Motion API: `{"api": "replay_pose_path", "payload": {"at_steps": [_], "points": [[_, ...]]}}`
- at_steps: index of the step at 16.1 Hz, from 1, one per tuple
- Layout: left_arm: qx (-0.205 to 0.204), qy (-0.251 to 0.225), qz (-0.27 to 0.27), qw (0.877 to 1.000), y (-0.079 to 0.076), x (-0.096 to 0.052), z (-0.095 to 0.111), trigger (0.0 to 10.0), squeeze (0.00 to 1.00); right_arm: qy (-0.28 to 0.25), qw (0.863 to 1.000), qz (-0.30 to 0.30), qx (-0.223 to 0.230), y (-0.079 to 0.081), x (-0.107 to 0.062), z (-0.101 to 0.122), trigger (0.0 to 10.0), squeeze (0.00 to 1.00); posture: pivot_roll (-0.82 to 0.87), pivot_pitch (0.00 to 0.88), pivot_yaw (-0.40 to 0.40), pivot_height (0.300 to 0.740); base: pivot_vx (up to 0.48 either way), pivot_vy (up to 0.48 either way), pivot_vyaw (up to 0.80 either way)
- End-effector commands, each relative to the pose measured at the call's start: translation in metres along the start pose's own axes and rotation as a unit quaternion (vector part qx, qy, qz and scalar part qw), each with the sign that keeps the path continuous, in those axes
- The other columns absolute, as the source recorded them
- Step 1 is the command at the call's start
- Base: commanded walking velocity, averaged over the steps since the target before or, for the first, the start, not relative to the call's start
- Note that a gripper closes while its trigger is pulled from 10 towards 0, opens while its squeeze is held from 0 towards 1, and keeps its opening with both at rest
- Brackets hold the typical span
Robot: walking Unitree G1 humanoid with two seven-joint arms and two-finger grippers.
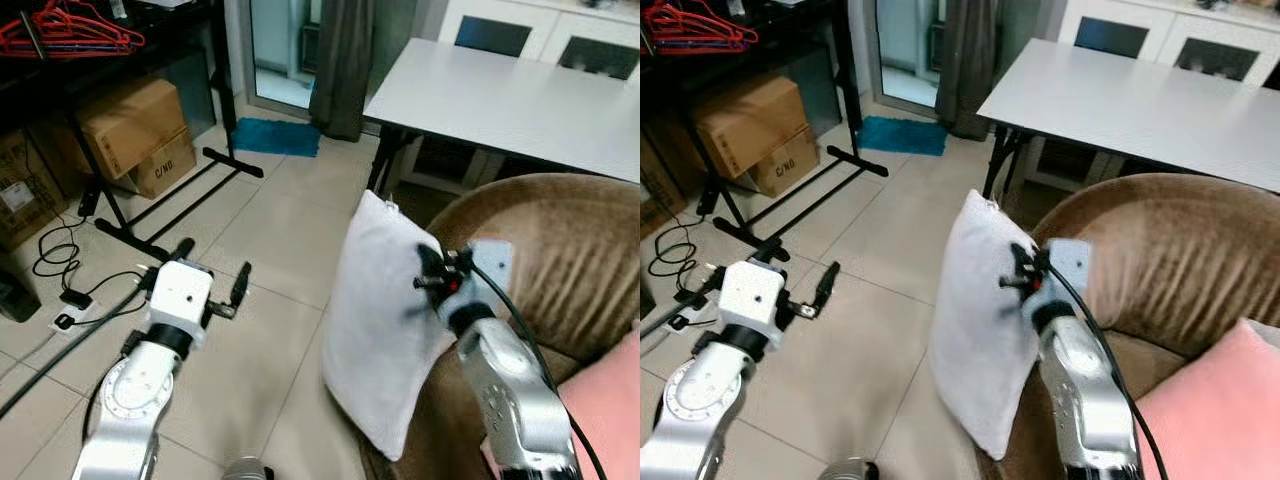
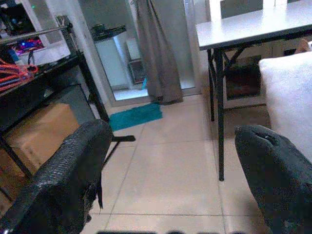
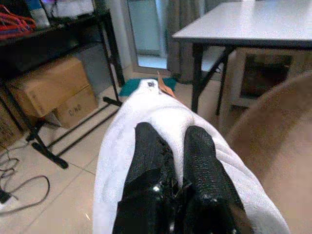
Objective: Move the pillow to the sofa from floor
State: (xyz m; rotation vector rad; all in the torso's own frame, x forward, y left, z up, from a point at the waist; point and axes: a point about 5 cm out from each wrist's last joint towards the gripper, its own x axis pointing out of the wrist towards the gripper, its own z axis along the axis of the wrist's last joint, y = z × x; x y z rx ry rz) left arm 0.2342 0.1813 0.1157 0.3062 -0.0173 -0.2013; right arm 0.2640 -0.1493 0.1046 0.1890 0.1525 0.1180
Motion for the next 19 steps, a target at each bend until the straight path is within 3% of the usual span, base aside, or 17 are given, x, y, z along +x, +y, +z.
{"api": "replay_pose_path", "payload": {"at_steps": [1,5,14,19], "points": [[0.004,-0.004,0.005,1.000,0.001,0.000,0.003,10.0,0.00,-0.032,0.999,0.009,-0.003,0.003,0.001,0.014,10.0,0.00,0.06,0.000,-0.060,0.740,0.000,0.000,0.00],[0.003,-0.004,0.007,1.000,0.001,0.000,0.003,10.0,0.00,-0.039,0.999,0.022,0.003,0.007,-0.001,0.016,10.0,0.00,0.05,0.000,-0.057,0.740,0.000,0.000,0.00],[0.011,0.004,0.011,1.000,0.002,0.003,0.002,10.0,0.00,-0.065,0.998,0.010,0.021,0.005,0.000,0.024,10.0,0.00,0.06,0.000,-0.051,0.740,0.000,0.000,-0.77],[0.003,0.002,-0.009,1.000,0.001,0.006,0.002,10.0,0.00,-0.066,0.998,0.016,0.020,0.012,0.007,0.028,10.0,0.00,0.06,0.000,-0.046,0.740,0.113,0.000,0.00]]}}
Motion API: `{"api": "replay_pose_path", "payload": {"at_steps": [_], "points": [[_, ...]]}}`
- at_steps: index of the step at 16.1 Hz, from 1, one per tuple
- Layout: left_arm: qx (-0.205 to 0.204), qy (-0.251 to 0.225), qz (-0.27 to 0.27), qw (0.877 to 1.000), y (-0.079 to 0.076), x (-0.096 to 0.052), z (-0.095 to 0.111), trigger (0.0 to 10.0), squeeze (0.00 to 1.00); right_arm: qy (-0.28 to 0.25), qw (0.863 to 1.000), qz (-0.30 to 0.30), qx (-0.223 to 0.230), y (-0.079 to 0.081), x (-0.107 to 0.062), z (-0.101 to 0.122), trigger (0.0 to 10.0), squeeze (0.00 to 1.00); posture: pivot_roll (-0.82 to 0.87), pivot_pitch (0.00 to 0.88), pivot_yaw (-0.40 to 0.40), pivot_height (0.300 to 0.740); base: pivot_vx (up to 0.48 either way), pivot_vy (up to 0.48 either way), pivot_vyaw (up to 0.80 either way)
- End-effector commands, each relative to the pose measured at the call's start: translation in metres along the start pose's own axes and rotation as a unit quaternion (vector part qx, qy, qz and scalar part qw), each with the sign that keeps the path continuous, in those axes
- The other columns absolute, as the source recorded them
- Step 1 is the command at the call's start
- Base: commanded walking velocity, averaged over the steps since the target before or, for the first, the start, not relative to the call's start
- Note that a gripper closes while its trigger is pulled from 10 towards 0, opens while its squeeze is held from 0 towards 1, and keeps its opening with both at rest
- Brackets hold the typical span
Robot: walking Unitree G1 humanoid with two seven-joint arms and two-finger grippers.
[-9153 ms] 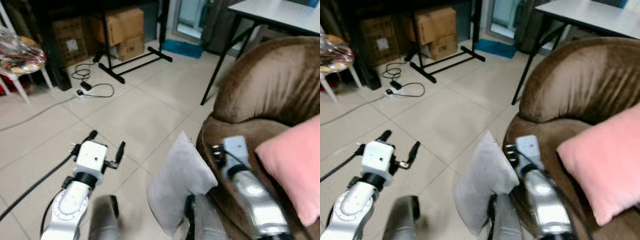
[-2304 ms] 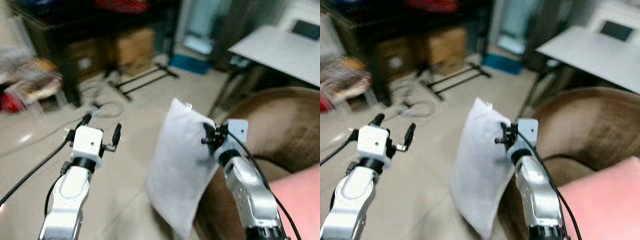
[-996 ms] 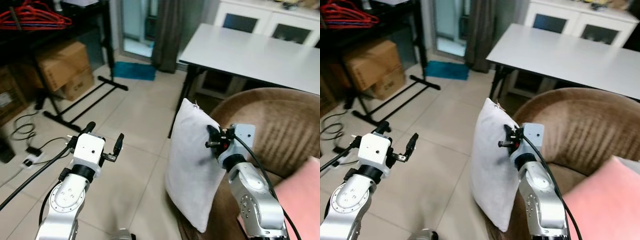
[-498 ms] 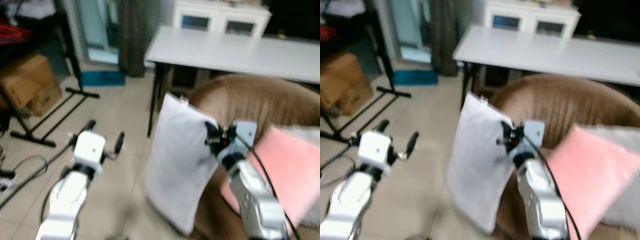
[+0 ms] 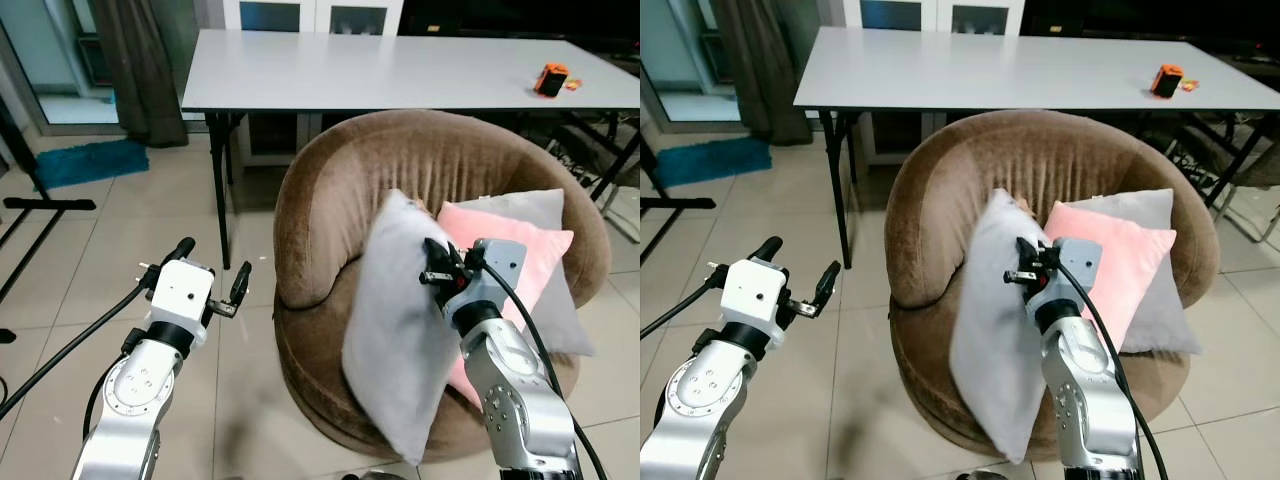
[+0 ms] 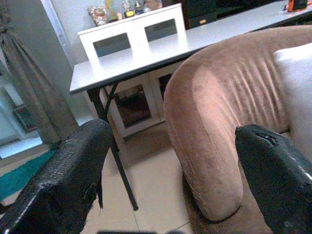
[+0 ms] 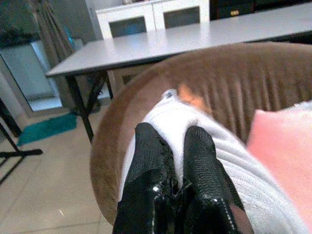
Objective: Move the pillow to the sofa from floor
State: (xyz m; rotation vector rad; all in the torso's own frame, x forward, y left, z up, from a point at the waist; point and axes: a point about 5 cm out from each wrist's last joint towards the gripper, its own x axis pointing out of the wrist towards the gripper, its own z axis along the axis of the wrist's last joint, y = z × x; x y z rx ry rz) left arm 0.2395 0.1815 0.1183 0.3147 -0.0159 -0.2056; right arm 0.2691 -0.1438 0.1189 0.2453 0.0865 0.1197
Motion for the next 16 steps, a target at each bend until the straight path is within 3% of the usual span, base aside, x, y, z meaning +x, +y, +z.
{"api": "replay_pose_path", "payload": {"at_steps": [1,10,16], "points": [[-0.001,0.002,-0.013,1.000,-0.002,0.001,0.000,10.0,0.00,-0.031,0.999,0.010,-0.004,0.007,0.008,0.016,10.0,0.00,0.06,0.000,-0.046,0.740,0.322,0.000,0.00],[0.004,0.008,-0.038,0.999,-0.003,0.001,-0.001,10.0,0.00,-0.040,0.999,0.004,-0.005,0.013,0.018,0.020,10.0,0.00,0.06,0.000,-0.043,0.740,0.329,0.000,-0.14],[0.013,0.012,-0.081,0.997,-0.007,0.001,-0.001,10.0,0.00,-0.047,0.999,0.002,0.003,0.017,0.022,0.028,10.0,0.00,0.06,0.000,-0.027,0.740,0.269,0.000,-0.61]]}}
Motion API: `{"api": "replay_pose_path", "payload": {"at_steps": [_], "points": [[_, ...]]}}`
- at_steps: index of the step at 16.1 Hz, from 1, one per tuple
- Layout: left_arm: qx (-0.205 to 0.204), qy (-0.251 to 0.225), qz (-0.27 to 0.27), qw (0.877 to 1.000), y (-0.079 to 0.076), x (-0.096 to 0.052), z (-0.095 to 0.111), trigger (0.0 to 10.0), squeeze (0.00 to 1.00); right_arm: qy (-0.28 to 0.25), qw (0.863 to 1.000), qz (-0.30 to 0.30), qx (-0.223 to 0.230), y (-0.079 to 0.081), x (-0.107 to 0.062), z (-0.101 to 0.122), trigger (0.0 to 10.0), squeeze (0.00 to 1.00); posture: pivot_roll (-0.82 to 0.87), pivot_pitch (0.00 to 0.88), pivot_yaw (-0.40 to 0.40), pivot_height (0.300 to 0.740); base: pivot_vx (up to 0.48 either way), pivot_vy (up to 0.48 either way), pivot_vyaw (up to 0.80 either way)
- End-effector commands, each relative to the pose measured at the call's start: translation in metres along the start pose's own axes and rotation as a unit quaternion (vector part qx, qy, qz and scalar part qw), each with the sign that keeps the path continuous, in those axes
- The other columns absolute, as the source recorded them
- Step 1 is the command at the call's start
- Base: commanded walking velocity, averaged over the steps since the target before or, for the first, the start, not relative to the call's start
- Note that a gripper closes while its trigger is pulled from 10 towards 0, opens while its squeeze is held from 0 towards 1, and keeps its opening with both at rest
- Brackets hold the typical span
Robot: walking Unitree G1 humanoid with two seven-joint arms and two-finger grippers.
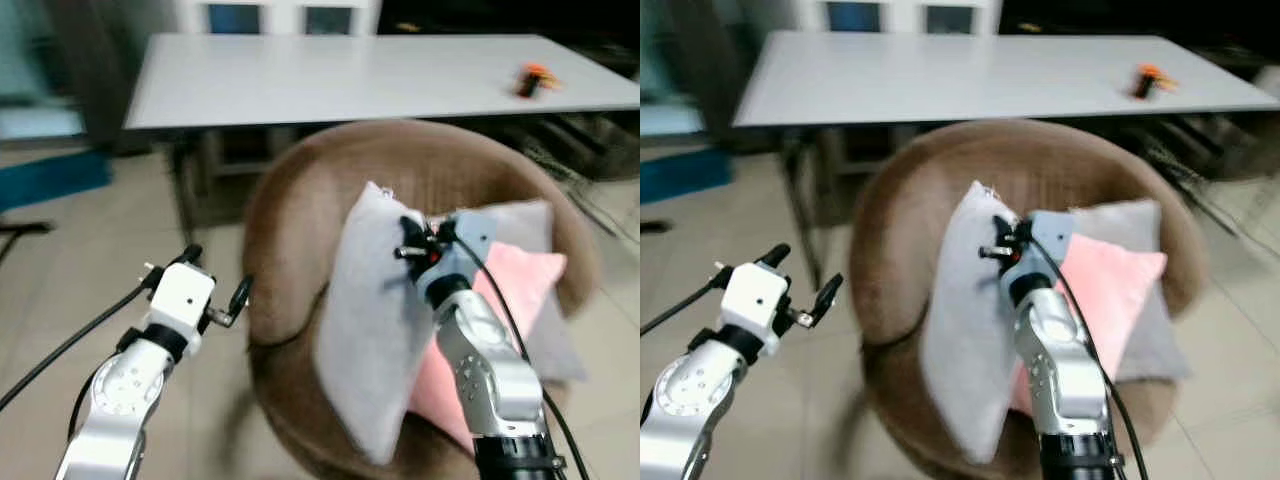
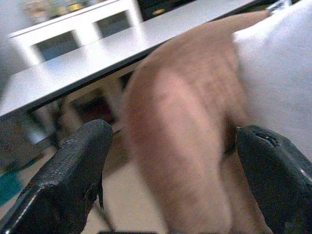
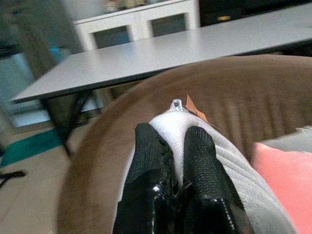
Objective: Move the pillow to the sofa from floor
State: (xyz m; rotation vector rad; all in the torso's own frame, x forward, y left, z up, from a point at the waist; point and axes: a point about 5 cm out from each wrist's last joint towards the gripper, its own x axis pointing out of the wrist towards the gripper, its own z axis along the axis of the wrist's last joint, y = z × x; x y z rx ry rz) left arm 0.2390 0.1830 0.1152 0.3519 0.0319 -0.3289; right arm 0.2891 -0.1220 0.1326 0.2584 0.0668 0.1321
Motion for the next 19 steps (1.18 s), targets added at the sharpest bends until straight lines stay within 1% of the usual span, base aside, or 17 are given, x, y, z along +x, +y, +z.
{"api": "replay_pose_path", "payload": {"at_steps": [1,4,6,8,9,10,11,12,13,14,15,16,18,19], "points": [[-0.005,-0.005,-0.025,1.000,-0.009,0.002,0.003,10.0,0.00,-0.037,0.999,0.003,-0.002,-0.002,0.002,0.019,10.0,0.00,0.06,0.000,-0.026,0.740,0.000,0.000,0.00],[0.001,0.002,-0.047,0.999,-0.011,-0.002,0.000,10.0,0.00,-0.032,0.999,0.006,0.018,0.002,0.009,0.018,10.0,0.00,0.07,0.000,-0.035,0.740,0.000,0.000,0.00],[0.003,0.005,-0.062,0.998,-0.011,-0.004,0.000,10.0,0.00,-0.037,0.999,0.005,0.032,0.007,0.019,0.021,10.0,0.00,0.07,0.000,-0.039,0.740,0.000,0.000,0.00],[0.005,0.015,-0.093,0.996,-0.012,-0.008,-0.002,10.0,0.00,-0.036,0.997,-0.015,0.072,0.011,0.038,0.023,10.0,0.00,0.07,0.010,-0.042,0.740,0.000,0.000,0.00],[0.005,0.020,-0.114,0.993,-0.014,-0.010,-0.002,10.0,0.00,-0.034,0.996,-0.021,0.075,0.012,0.050,0.024,10.0,0.00,0.08,0.028,-0.042,0.740,0.000,0.000,0.00],[0.009,0.029,-0.153,0.988,-0.018,-0.015,-0.004,10.0,0.00,-0.031,0.997,-0.053,0.041,0.012,0.069,0.029,10.0,0.00,0.08,0.049,-0.042,0.740,0.000,0.000,0.00],[0.009,0.030,-0.162,0.986,-0.019,-0.016,-0.004,10.0,0.00,-0.030,0.997,-0.067,0.031,0.011,0.074,0.031,10.0,0.00,0.09,0.053,-0.042,0.740,0.000,0.000,0.00],[0.012,0.035,-0.179,0.983,-0.020,-0.019,-0.004,10.0,0.00,-0.030,0.994,-0.101,0.015,0.009,0.086,0.037,10.0,0.00,0.09,0.071,-0.043,0.740,0.000,0.000,0.00],[0.017,0.039,-0.189,0.981,-0.019,-0.021,-0.005,10.0,0.00,-0.030,0.991,-0.127,0.012,0.007,0.094,0.043,10.0,0.00,0.10,0.082,-0.047,0.740,0.000,0.000,0.00],[0.019,0.040,-0.192,0.980,-0.019,-0.021,-0.004,10.0,0.00,-0.030,0.990,-0.136,0.015,0.007,0.098,0.045,10.0,0.00,0.10,0.084,-0.048,0.740,0.000,0.000,0.00],[0.020,0.041,-0.195,0.980,-0.018,-0.022,-0.003,10.0,0.00,-0.025,0.987,-0.156,0.034,0.004,0.104,0.048,10.0,0.00,0.11,0.095,-0.053,0.740,0.000,0.000,0.00],[0.020,0.041,-0.197,0.979,-0.018,-0.022,-0.003,10.0,0.00,-0.025,0.985,-0.163,0.039,0.003,0.106,0.049,10.0,0.00,0.11,0.098,-0.053,0.740,0.000,0.000,0.00],[0.020,0.042,-0.203,0.978,-0.018,-0.024,0.000,10.0,0.00,-0.029,0.982,-0.167,0.081,0.000,0.111,0.054,10.0,0.00,0.13,0.106,-0.058,0.740,0.000,0.000,0.00],[0.021,0.043,-0.204,0.978,-0.016,-0.024,0.000,10.0,0.00,-0.024,0.979,-0.179,0.092,-0.006,0.112,0.053,10.0,0.00,0.13,0.106,-0.057,0.740,0.000,0.000,0.00]]}}
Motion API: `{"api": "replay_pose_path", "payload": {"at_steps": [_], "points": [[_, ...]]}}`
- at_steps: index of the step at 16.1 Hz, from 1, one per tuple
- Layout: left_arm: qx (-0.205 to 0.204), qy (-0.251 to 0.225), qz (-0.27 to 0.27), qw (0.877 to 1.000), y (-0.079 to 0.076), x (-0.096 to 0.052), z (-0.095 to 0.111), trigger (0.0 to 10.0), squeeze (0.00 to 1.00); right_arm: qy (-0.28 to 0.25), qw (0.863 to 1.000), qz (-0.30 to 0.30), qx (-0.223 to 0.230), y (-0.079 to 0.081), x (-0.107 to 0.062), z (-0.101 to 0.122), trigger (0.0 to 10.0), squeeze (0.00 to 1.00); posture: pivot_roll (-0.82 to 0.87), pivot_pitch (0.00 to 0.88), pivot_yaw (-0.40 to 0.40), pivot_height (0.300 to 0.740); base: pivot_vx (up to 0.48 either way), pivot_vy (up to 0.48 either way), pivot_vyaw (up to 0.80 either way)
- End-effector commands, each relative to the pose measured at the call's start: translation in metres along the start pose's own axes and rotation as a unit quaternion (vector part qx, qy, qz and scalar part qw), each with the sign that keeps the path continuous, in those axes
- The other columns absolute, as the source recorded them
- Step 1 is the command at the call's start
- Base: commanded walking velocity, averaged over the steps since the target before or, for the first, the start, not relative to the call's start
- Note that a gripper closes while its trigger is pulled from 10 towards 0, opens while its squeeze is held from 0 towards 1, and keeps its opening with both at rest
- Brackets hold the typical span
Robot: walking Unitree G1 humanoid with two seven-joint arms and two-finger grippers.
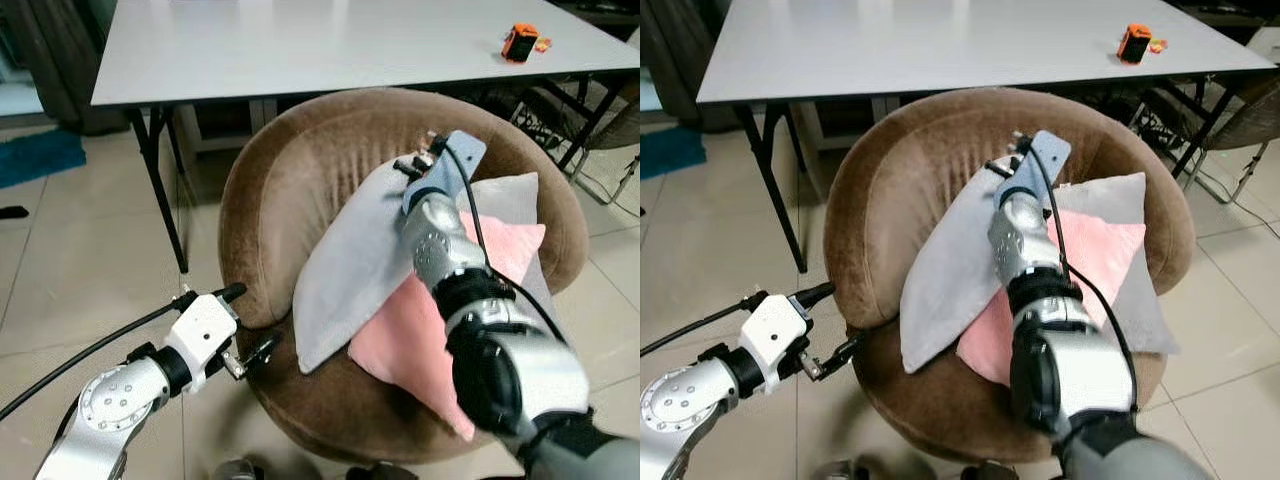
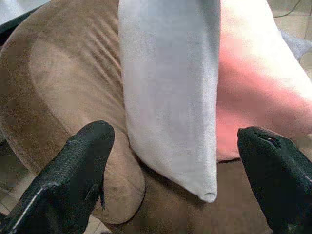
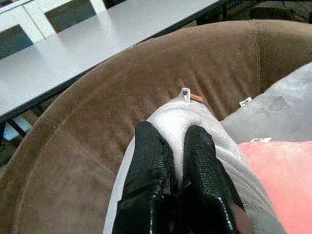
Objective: Move the pillow to the sofa from floor
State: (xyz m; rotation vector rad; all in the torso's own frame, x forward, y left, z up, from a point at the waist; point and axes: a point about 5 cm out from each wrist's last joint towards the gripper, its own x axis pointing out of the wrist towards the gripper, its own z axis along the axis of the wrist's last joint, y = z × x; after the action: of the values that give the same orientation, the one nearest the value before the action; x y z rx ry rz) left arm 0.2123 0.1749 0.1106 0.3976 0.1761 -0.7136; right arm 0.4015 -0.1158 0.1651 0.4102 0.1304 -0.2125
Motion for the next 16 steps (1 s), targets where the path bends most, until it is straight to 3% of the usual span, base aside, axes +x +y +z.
{"api": "replay_pose_path", "payload": {"at_steps": [1,2,3,4,6,10,11,12,14,16], "points": [[0.001,0.004,-0.004,1.000,0.001,-0.002,0.001,10.0,0.00,-0.026,1.000,-0.010,0.013,-0.005,0.004,0.014,10.0,0.00,0.13,0.106,-0.056,0.740,0.000,0.000,0.00],[0.002,0.004,-0.004,1.000,0.001,-0.002,0.001,10.0,0.00,-0.014,1.000,-0.011,0.012,-0.008,0.004,0.007,10.0,0.00,0.13,0.104,-0.054,0.740,0.000,0.000,0.00],[0.002,0.004,-0.006,1.000,0.001,0.000,0.001,10.0,0.00,0.021,0.999,-0.010,-0.024,-0.015,0.002,-0.011,10.0,0.00,0.13,0.101,-0.052,0.740,0.000,0.000,0.00],[0.003,0.002,-0.010,1.000,0.001,0.002,0.002,10.0,0.00,0.048,0.997,-0.007,-0.057,-0.020,-0.001,-0.028,10.0,1.00,0.13,0.098,-0.052,0.740,0.000,0.000,0.00],[0.003,0.001,-0.016,1.000,0.000,0.005,0.003,10.0,0.00,0.071,0.996,0.010,-0.058,-0.033,-0.006,-0.046,10.0,1.00,0.13,0.085,-0.052,0.740,0.000,0.000,0.00],[-0.002,-0.005,-0.011,1.000,0.001,0.010,0.003,10.0,0.00,0.007,0.998,0.019,-0.053,-0.062,-0.002,-0.027,10.0,1.00,0.11,0.043,-0.058,0.740,0.000,0.000,0.00],[-0.024,-0.011,0.000,1.000,0.000,0.014,0.003,10.0,0.00,-0.014,0.998,0.029,-0.045,-0.079,-0.005,-0.018,10.0,1.00,0.09,0.022,-0.053,0.740,0.000,0.000,0.00],[-0.031,-0.012,0.003,0.999,-0.001,0.015,0.003,10.0,0.00,-0.020,0.998,0.032,-0.043,-0.083,-0.006,-0.015,10.0,1.00,0.09,0.022,-0.053,0.740,0.000,0.000,0.00],[-0.063,-0.013,0.022,0.998,-0.003,0.019,0.002,10.0,0.00,-0.059,0.995,0.057,-0.057,-0.099,-0.018,0.002,10.0,1.00,0.07,0.006,-0.046,0.740,0.000,0.000,0.00],[-0.108,-0.025,0.038,0.993,-0.006,0.022,0.003,10.0,0.00,-0.110,0.989,0.062,-0.076,-0.115,-0.045,0.030,10.0,1.00,0.04,0.000,-0.040,0.740,0.000,0.000,0.00]]}}
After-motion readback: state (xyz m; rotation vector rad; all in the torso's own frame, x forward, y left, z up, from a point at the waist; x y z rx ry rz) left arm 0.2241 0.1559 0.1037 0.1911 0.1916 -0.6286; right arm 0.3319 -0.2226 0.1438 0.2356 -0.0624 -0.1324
